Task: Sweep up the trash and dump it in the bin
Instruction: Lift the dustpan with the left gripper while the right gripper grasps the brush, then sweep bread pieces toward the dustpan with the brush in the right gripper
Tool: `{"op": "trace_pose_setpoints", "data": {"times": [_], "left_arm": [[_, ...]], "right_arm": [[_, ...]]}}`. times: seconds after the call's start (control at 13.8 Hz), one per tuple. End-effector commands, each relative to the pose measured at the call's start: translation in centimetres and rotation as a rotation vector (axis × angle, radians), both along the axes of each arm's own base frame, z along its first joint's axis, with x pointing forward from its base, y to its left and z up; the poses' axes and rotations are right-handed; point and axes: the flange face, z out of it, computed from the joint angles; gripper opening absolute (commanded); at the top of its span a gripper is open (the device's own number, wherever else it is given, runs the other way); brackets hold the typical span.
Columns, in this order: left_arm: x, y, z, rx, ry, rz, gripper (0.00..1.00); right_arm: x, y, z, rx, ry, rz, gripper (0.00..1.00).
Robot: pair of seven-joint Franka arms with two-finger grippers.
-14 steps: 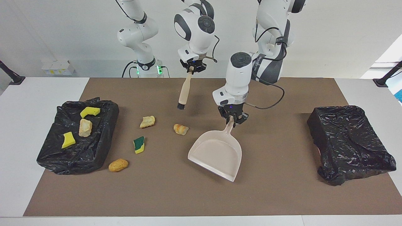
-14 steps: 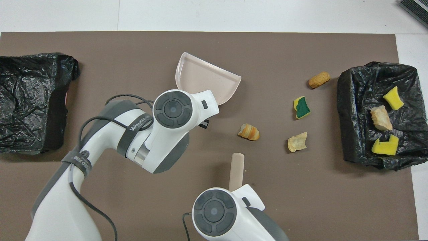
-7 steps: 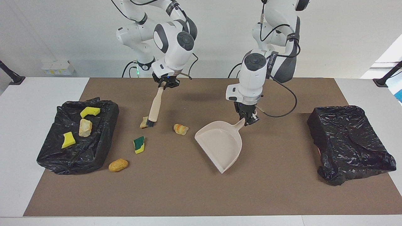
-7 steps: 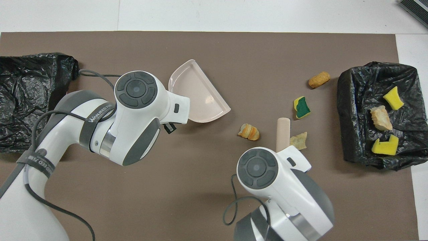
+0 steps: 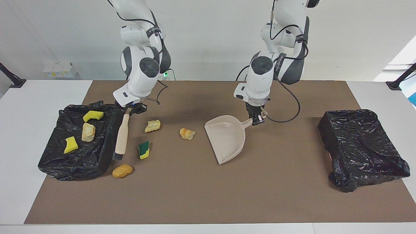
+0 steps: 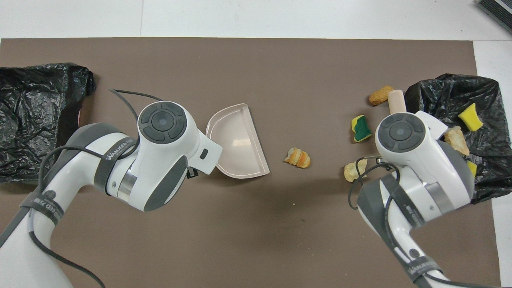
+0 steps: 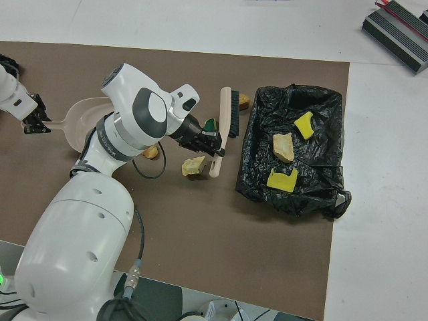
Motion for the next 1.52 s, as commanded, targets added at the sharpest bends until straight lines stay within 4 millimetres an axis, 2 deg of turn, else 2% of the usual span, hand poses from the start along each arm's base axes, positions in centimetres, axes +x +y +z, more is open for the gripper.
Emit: {"op": "trace_pose_setpoints", "data": {"times": [0.0, 0.07, 0.14, 0.22, 0.36, 0.65, 0.87, 1.23, 1.45], "left_arm": [[-2.5, -0.3, -0.1, -0.003, -0.035, -0.035, 0.0], [-2.6, -0.4, -0.3, -0.006, -0.038, -0.025, 0.0], [-2.7, -0.4, -0.2, -0.006, -0.043, 0.011, 0.0], [-2.9, -0.3, -0.2, -0.003, -0.044, 0.041, 0.0], [-4.1, -1.7, -0.8, -0.001, -0.037, 0.017, 0.0], [-4.4, -1.2, -1.5, 0.008, -0.025, 0.011, 0.0], [-4.6, -1.1, -1.6, 0.007, -0.026, 0.009, 0.0], [-5.7, -0.7, -1.9, 0.027, -0.029, -0.01, 0.0], [-5.8, -0.5, -2.0, 0.03, -0.025, -0.008, 0.0]], "right_arm": [[4.1, -1.4, -0.2, -0.029, -0.026, 0.035, 0.0], [4.7, -2.6, -0.3, -0.038, -0.033, 0.036, 0.0], [5.3, -2.7, -1.0, -0.04, -0.035, 0.046, 0.0], [5.6, -2.6, -1.5, -0.035, -0.037, 0.053, 0.0], [6.1, -2.6, -2.5, -0.02, -0.038, 0.058, 0.0], [6.3, -2.8, -4.6, -0.007, -0.018, 0.057, 0.0], [6.2, -2.3, -5.3, 0.0, 0.003, 0.076, 0.0], [5.3, -0.4, -6.0, 0.116, 0.129, 0.205, 0.0], [4.2, 2.4, -6.2, 0.199, 0.202, 0.272, 0.0]]}}
